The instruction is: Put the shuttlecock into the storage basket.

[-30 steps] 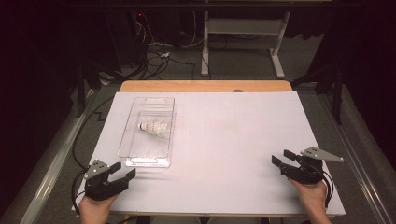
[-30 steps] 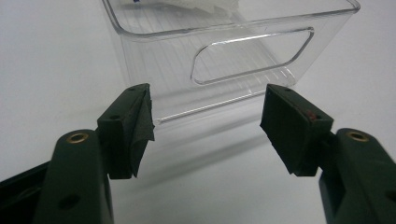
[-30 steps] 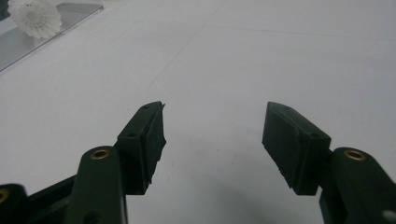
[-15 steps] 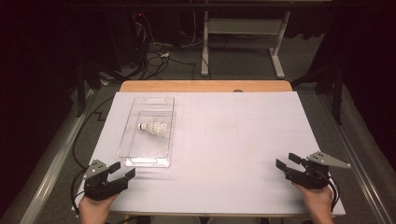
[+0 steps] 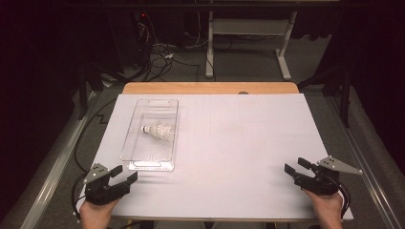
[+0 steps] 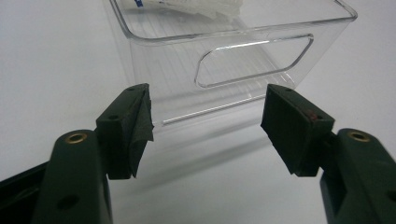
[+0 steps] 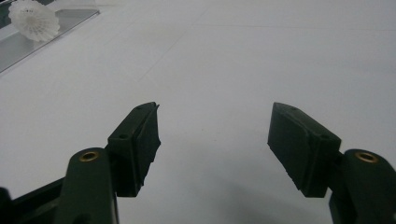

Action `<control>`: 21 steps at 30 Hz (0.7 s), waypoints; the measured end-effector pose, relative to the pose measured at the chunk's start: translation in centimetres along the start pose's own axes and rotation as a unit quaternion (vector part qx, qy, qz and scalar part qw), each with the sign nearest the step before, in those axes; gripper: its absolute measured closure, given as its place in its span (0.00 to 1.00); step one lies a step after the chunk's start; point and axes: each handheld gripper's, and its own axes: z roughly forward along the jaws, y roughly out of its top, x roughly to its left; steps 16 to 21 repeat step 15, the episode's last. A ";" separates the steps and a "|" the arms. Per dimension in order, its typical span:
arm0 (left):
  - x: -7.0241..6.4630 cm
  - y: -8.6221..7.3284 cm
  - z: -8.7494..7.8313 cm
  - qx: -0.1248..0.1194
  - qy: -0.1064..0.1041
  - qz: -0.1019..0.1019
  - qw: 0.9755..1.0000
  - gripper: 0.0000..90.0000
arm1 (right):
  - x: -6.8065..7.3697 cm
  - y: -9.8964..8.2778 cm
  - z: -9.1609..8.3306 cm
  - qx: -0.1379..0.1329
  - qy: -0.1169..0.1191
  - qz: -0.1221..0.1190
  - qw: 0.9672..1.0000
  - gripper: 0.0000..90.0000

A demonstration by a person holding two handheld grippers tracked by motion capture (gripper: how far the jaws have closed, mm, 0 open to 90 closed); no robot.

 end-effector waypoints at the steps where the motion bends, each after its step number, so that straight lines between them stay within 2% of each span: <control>1: 0.0 0.0 0.0 -0.001 0.000 -0.001 1.000 0.38 | 0.0 0.0 0.0 -0.001 0.000 0.001 1.000 0.38; 21: -0.1 0.0 0.0 -0.001 0.002 -0.001 1.000 0.38 | -0.1 0.0 0.1 -0.002 0.000 -0.001 1.000 0.37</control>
